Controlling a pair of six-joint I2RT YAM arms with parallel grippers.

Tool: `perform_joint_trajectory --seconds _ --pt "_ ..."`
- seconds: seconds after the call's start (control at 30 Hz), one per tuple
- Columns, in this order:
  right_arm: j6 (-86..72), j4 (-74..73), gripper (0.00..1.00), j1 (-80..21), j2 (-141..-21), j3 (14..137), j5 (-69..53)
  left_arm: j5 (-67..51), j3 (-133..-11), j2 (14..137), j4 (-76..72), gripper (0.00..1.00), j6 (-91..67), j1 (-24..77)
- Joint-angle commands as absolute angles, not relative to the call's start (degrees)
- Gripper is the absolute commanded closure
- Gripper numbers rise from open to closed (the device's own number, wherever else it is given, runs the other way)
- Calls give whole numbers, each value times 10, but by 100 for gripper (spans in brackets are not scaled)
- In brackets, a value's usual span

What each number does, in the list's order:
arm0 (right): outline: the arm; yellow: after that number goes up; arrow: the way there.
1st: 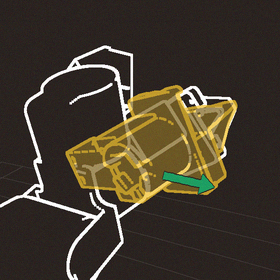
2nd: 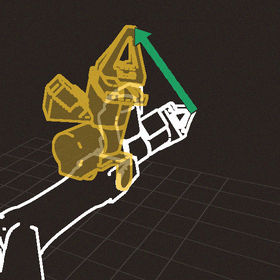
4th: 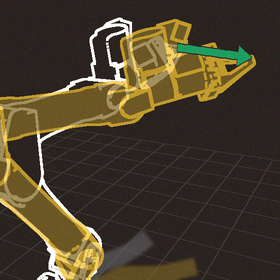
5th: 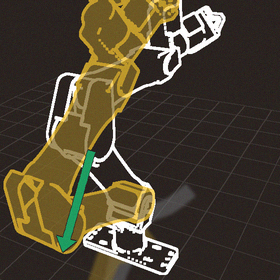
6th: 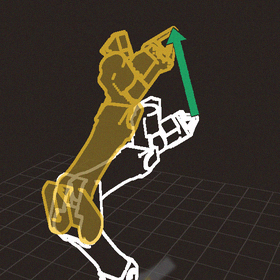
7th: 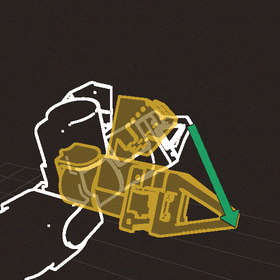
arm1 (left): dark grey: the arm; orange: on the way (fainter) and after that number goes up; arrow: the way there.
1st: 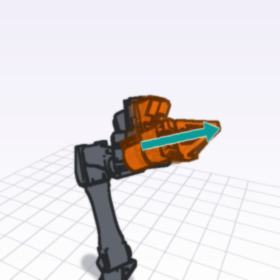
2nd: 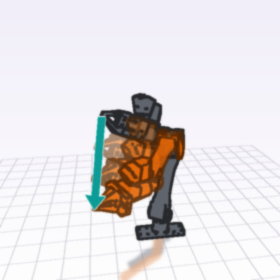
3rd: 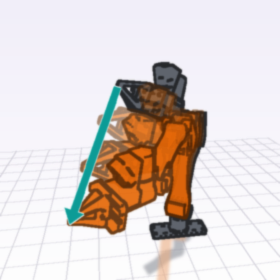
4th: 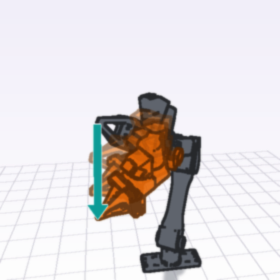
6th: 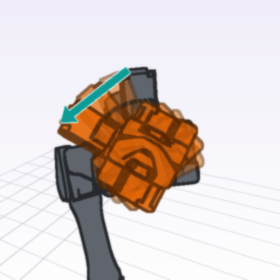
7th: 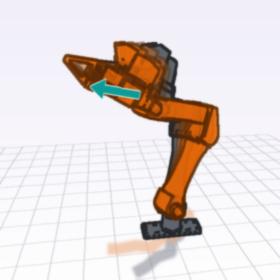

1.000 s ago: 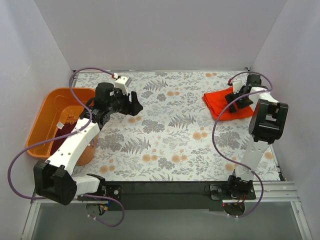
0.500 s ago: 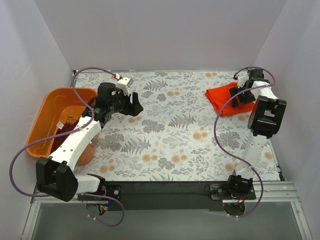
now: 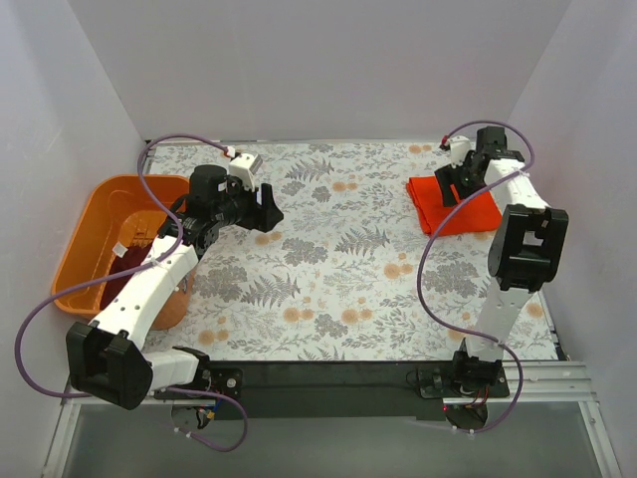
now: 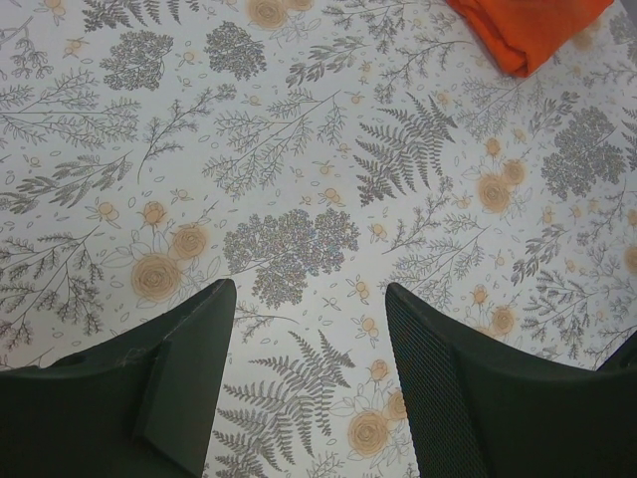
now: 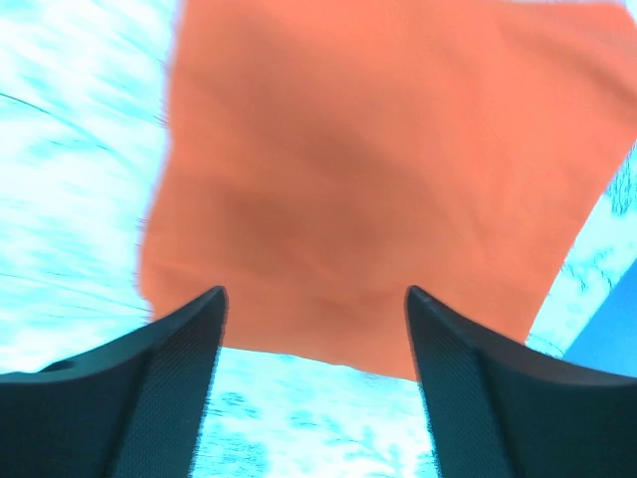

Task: Fold and stack the t-shirts
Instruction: Neatly place the folded tshirt to the corner

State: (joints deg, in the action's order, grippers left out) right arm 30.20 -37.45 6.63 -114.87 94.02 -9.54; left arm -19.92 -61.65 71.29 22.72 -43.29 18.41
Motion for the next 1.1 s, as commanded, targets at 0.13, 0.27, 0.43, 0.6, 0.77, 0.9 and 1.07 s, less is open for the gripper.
perform_joint_trajectory --seconds 0.13,0.27,0.43,0.6,0.77,0.9,1.07 --pt "266 -361 48 -36 -1120 925 -106 -199 -628 697 229 39 -432 180" --pt "251 -355 54 -59 -1166 940 -110 -197 -623 693 229 39 -429 179" --pt "232 -349 55 -65 -1224 991 -106 -194 -621 691 230 39 -427 179" --pt "233 -335 55 -65 -1266 1014 -75 -192 -619 686 231 39 -422 179" --pt "232 -310 56 -61 -1289 1028 -32 -189 -617 687 232 39 -417 179" --pt "229 -303 56 -51 -1310 1054 -11 -189 -619 689 233 39 -415 178" --pt "232 -298 56 -40 -1333 1085 -3 -189 -619 690 233 39 -412 178"
